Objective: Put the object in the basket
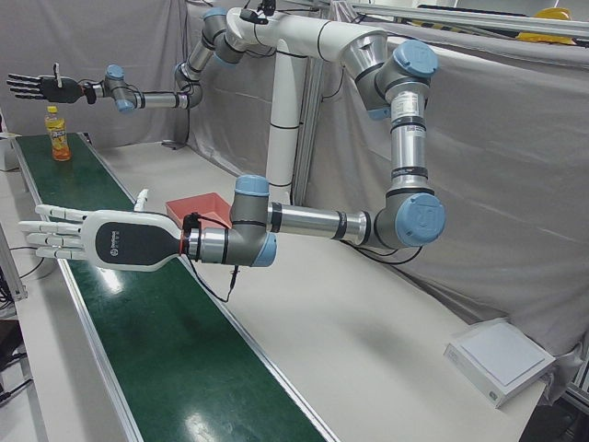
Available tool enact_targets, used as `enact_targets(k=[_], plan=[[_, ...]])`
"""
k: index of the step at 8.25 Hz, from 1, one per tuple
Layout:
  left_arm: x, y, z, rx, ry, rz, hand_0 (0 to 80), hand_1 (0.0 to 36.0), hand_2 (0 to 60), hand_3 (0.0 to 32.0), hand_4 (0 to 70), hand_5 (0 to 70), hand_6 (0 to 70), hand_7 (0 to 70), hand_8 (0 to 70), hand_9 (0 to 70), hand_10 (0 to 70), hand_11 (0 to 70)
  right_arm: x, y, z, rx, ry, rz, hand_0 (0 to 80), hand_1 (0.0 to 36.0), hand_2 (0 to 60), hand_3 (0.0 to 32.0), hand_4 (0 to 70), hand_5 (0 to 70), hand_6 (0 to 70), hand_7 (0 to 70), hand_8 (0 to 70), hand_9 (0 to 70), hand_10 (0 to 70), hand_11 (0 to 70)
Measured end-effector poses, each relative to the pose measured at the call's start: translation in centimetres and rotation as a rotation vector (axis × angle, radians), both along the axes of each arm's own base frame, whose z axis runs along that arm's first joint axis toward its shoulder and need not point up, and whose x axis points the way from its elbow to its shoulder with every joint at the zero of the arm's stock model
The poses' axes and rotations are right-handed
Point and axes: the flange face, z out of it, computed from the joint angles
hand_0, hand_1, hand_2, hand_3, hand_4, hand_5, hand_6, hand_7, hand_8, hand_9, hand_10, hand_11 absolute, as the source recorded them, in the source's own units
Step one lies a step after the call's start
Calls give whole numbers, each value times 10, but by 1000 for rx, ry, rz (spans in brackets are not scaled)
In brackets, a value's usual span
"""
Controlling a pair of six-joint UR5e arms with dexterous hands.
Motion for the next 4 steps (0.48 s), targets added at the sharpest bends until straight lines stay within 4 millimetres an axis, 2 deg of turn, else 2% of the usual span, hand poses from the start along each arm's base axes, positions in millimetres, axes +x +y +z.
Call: enact_targets(k=[4], plan=[[2,0,6,-10,-5,2,500,46,0,0,155,68,0,0,38,77,43,73,-1,0,1,-3,1,-1,0,0,0,0,0,0,0,0,0,0,0,0]])
